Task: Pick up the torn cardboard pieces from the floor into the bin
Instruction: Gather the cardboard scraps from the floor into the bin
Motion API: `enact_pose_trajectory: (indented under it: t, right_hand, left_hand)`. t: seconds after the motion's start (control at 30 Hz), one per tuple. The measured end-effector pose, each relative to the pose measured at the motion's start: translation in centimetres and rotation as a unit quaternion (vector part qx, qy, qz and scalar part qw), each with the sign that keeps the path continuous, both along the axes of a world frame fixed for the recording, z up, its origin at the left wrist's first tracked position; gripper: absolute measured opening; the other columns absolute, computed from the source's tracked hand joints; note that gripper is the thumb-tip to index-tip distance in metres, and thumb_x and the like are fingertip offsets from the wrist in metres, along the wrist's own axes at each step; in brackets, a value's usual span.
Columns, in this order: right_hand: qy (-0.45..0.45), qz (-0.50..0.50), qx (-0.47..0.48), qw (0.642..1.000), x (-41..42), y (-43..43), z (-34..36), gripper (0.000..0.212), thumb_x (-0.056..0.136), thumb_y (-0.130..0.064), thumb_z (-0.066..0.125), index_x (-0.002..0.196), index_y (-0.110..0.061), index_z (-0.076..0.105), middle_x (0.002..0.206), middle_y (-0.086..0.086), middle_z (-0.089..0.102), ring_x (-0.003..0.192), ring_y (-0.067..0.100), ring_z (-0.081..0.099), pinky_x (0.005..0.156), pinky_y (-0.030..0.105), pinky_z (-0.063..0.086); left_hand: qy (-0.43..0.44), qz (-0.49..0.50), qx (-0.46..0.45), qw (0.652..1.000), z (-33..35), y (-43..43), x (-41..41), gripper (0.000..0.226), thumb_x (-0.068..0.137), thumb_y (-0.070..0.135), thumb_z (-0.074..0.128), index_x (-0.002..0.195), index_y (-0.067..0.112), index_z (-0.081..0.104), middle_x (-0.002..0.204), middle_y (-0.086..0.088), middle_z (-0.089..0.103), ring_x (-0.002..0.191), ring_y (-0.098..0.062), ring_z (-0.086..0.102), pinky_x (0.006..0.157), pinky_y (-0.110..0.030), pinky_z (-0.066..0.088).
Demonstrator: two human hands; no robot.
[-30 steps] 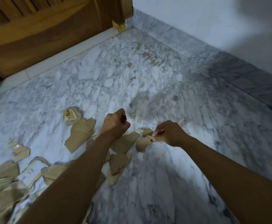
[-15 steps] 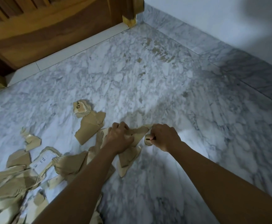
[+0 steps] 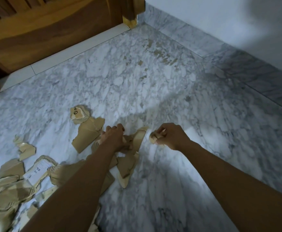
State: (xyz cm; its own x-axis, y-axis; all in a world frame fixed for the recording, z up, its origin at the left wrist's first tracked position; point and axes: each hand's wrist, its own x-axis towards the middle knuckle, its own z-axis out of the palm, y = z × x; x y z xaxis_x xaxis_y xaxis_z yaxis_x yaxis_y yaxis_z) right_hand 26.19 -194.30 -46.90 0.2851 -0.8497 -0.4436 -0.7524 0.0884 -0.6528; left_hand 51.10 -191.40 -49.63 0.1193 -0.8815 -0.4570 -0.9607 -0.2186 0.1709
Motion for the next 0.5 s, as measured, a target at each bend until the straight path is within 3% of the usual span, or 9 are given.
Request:
enact_pose_trajectory:
  t: [0.1,0.17,0.27,0.37,0.43,0.5]
  right_hand:
    - [0.008,-0.024,0.022,0.999,-0.9,-1.7,1.2,0.02,0.069,-0.033,0.09,0.069,-0.023,0.072,0.072,-0.003,0.072,0.064,0.007,0.064,0.054,0.02,0.043]
    - [0.034,-0.036,0.042,0.998,-0.6,-2.0,0.9,0.022,0.068,-0.032,0.09,0.065,-0.022,0.07,0.066,-0.005,0.067,0.065,0.007,0.061,0.054,0.018,0.039]
    - [0.081,-0.05,0.043,0.995,0.9,-1.6,-1.2,0.032,0.062,-0.034,0.091,0.064,-0.021,0.063,0.076,-0.002,0.062,0.083,0.017,0.062,0.059,0.023,0.042]
    - [0.152,-0.033,-0.014,0.988,2.3,-0.7,-2.9,0.034,0.068,-0.035,0.088,0.089,-0.017,0.068,0.108,0.006,0.062,0.107,0.028,0.06,0.079,0.031,0.053]
    - [0.164,-0.032,-0.032,0.985,2.5,-0.2,-3.2,0.04,0.07,-0.034,0.087,0.101,-0.018,0.068,0.114,0.005,0.062,0.11,0.028,0.06,0.083,0.032,0.052]
    - [0.163,-0.038,-0.025,0.986,2.4,0.0,-3.1,0.041,0.07,-0.034,0.088,0.101,-0.019,0.066,0.112,0.004,0.064,0.105,0.026,0.062,0.078,0.03,0.049]
  left_hand:
    - [-0.003,-0.049,0.027,0.998,-0.5,-0.7,1.0,0.055,0.058,0.073,0.075,0.076,0.027,0.05,0.09,-0.003,0.059,0.095,-0.028,0.051,0.085,-0.041,0.045]
    - [-0.011,-0.069,0.02,0.997,-0.4,-0.6,1.2,0.057,0.062,0.076,0.071,0.062,0.027,0.042,0.077,0.0,0.045,0.084,-0.023,0.047,0.071,-0.034,0.041]
    - [-0.001,-0.09,-0.026,0.996,-0.7,0.1,1.4,0.052,0.066,0.069,0.073,0.072,0.024,0.047,0.089,0.0,0.037,0.085,-0.021,0.039,0.069,-0.033,0.037]
    - [0.025,-0.075,-0.035,0.996,-0.9,0.4,1.3,0.051,0.066,0.06,0.079,0.068,0.022,0.045,0.094,-0.004,0.043,0.083,-0.026,0.048,0.067,-0.034,0.039]
    - [0.027,-0.066,-0.03,0.997,-0.6,0.3,1.0,0.054,0.067,0.056,0.081,0.062,0.023,0.038,0.088,-0.007,0.048,0.076,-0.024,0.051,0.061,-0.032,0.035]
    - [0.03,-0.058,-0.033,0.997,-0.6,0.2,0.9,0.055,0.067,0.056,0.082,0.067,0.022,0.039,0.08,-0.006,0.051,0.073,-0.022,0.049,0.06,-0.031,0.031]
